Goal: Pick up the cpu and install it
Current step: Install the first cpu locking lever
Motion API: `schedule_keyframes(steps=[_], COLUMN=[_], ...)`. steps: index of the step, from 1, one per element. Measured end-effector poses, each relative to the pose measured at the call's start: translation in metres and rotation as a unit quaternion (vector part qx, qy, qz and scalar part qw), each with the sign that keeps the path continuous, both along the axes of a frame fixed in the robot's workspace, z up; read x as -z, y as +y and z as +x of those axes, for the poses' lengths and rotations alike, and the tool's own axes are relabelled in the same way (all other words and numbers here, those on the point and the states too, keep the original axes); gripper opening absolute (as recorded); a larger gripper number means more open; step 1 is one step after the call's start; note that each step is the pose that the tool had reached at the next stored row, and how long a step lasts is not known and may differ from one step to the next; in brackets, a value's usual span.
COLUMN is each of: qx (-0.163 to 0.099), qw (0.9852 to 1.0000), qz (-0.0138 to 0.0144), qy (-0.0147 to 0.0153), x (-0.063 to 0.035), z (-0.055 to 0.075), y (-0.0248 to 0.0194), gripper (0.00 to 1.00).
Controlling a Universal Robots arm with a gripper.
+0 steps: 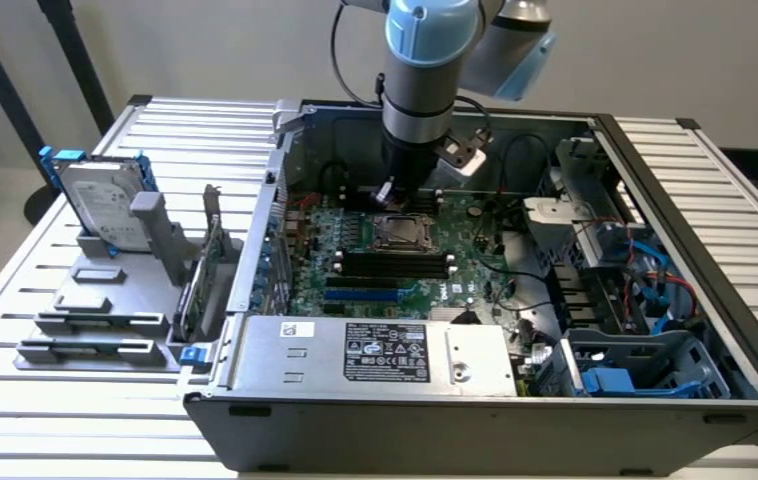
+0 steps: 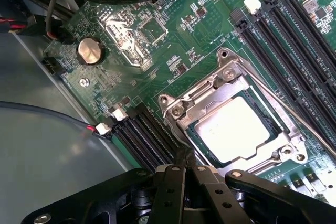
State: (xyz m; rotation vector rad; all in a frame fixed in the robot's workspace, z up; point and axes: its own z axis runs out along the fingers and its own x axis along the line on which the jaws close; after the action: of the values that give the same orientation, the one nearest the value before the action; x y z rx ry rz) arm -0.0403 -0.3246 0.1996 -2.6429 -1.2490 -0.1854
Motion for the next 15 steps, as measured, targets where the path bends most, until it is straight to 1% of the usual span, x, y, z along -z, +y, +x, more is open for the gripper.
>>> schedule_keyframes(steps=[15], qx=[-0.003], qw=[1.0], qz=[-0.001], qy=[0.0006], x=[0.0004], z=[0.0084], y=[-0.0003], gripper=[0.11])
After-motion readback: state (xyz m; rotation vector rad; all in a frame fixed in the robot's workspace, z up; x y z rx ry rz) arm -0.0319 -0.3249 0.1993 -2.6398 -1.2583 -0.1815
